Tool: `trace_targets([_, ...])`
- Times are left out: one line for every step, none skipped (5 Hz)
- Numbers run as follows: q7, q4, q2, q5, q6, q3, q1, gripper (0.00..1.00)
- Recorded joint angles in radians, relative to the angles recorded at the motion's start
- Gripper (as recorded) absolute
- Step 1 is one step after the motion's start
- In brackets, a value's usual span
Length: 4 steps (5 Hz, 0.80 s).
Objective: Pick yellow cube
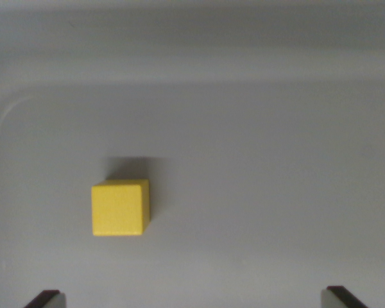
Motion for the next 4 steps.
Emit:
trace_targets([0.013,-0.021,0.028,-0.0050,-0.045,0.005,0.0078,0.00])
trace_targets([0.013,-0.021,0.028,-0.0050,-0.045,0.005,0.0078,0.00])
trace_targets([0.026,-0.043,0.057,-0.0101,-0.092,0.010,0.0159,0.00])
trace_targets([0.026,-0.043,0.057,-0.0101,-0.092,0.010,0.0159,0.00])
